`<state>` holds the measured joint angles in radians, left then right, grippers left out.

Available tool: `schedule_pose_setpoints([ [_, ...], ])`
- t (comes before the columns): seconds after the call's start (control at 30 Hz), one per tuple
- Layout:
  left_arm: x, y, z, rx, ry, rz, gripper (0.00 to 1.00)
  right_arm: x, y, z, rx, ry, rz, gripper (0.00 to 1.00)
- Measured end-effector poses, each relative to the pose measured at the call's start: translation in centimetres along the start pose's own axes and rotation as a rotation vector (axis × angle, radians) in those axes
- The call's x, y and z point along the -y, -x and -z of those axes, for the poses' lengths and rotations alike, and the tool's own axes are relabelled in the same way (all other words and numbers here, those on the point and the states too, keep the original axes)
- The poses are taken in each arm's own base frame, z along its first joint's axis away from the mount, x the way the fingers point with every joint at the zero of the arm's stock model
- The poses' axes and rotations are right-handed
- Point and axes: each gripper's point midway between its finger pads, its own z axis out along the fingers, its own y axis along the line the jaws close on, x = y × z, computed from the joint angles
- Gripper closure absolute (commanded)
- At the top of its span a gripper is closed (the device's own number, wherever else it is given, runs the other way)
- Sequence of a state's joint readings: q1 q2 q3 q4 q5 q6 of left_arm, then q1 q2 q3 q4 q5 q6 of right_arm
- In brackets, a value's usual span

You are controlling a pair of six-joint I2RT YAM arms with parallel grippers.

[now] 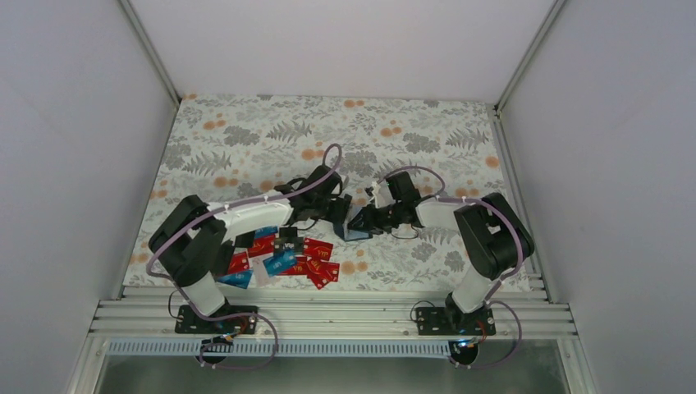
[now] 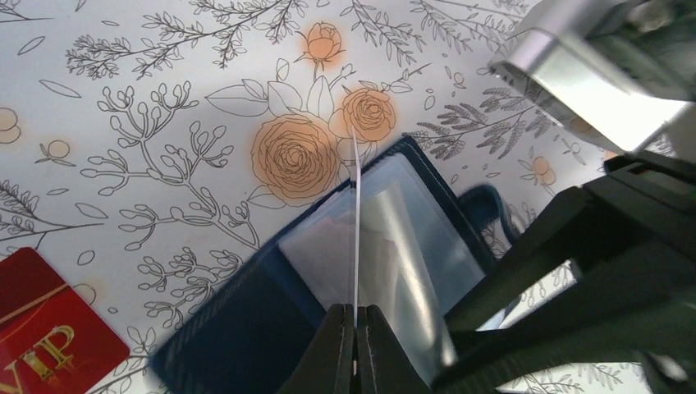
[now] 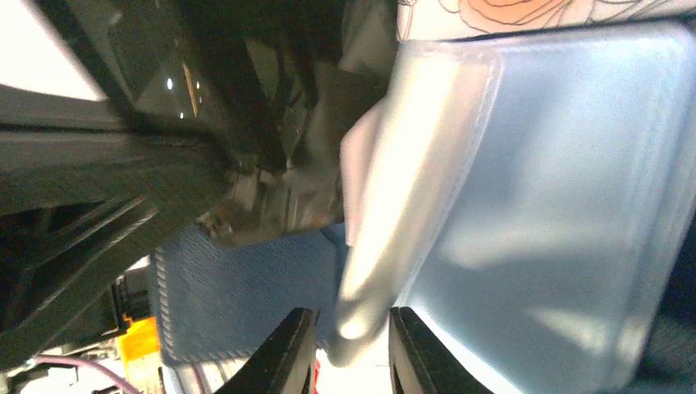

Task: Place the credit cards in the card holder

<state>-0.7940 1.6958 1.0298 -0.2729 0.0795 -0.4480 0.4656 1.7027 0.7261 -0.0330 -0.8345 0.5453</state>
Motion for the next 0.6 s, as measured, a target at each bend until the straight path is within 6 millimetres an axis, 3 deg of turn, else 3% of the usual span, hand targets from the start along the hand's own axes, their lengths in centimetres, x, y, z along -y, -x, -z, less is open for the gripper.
schedule_pose_setpoints([
  [0.2,0.6,0.9,2.0,0.063,-0.032,0.006,0.98,0.7,0.7,-0.3,0.030,-0.086,0.016,0.93],
  [0.4,1.5,2.5,4.5,0.135,-0.046,0.002,0.98,2.1,1.1,-0.7,0.040,-0.148,0.003,0.95],
  [0.6,-0.1,2.4,6.1,0.145,0.059,0.033,0.98,1.6,2.0,-0.8,0.052,-0.166,0.020,0.95],
])
